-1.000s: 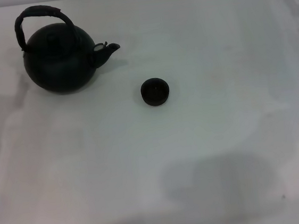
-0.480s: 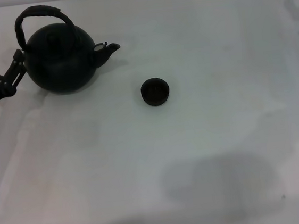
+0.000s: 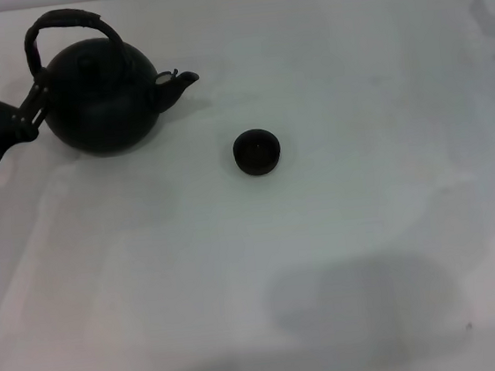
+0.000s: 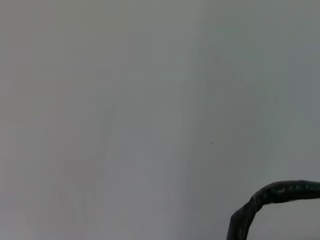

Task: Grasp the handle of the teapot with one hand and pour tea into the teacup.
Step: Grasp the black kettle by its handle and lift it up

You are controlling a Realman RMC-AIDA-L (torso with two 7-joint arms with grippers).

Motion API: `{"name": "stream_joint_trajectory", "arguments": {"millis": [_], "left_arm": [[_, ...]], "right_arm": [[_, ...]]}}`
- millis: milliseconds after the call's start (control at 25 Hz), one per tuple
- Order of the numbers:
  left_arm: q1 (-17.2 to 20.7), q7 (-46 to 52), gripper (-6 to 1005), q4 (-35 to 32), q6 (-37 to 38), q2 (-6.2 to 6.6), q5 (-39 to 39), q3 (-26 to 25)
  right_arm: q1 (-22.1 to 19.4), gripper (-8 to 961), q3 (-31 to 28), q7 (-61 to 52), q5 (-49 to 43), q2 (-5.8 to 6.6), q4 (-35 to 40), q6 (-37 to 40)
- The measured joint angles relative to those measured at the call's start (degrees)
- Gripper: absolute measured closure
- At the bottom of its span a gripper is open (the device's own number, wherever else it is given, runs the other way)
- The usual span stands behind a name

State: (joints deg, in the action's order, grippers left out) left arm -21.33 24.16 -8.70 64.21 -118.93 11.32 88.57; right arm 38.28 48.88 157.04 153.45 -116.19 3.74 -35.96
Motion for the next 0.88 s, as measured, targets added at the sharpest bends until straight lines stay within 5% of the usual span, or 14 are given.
{"name": "stream_joint_trajectory", "arguments": {"millis": [640,880], "left_arm": [[-3.63,-3.32,247,0.00,-5.24,-0.03,-0.25,0.03],[-3.75,-4.77,339,0.00,-5.27,-0.14,-0.82,-0.15]], "right_arm": [[0.23,142,-0.02,-0.95,0.01,0.00,0.04,-0.08],[0.47,142,-0.02,-1.97,0.01,0.00,-0.31,0.04]]}}
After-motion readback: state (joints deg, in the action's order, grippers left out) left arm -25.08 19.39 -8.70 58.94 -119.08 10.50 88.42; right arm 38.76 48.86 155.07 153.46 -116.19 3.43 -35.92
